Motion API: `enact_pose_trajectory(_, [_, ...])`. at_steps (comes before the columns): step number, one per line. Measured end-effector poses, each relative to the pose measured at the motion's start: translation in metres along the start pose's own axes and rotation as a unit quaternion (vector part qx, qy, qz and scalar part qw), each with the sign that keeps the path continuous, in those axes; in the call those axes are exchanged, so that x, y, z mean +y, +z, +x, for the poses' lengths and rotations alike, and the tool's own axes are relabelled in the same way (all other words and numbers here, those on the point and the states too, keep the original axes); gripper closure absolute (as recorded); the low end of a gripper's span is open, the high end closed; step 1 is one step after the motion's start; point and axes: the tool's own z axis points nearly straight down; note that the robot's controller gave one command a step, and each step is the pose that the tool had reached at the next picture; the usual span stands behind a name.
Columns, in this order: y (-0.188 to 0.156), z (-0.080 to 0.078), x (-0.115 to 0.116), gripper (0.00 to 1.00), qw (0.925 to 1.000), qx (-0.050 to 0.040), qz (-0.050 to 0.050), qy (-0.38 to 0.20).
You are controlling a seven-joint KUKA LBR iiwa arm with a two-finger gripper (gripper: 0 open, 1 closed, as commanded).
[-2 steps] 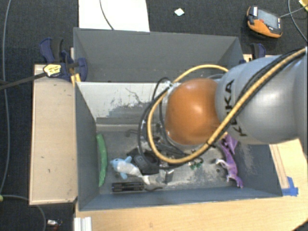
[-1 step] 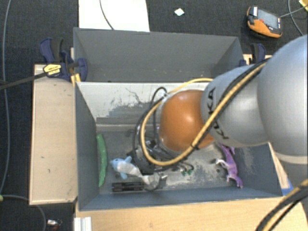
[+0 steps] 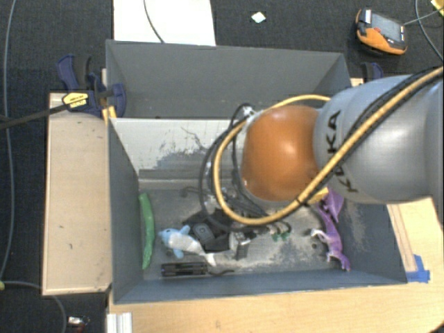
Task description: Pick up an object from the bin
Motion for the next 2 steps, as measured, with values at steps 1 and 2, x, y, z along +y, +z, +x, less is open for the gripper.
enact_pose_trajectory(1, [0.0699, 0.0043, -0.0055, 0.00, 0.9996, -0.0021, 0.000, 0.029])
enact_pose_trajectory(2, [0.0769, 0.0100, -0.0043, 0.00, 0.9995, 0.0070, 0.000, 0.030])
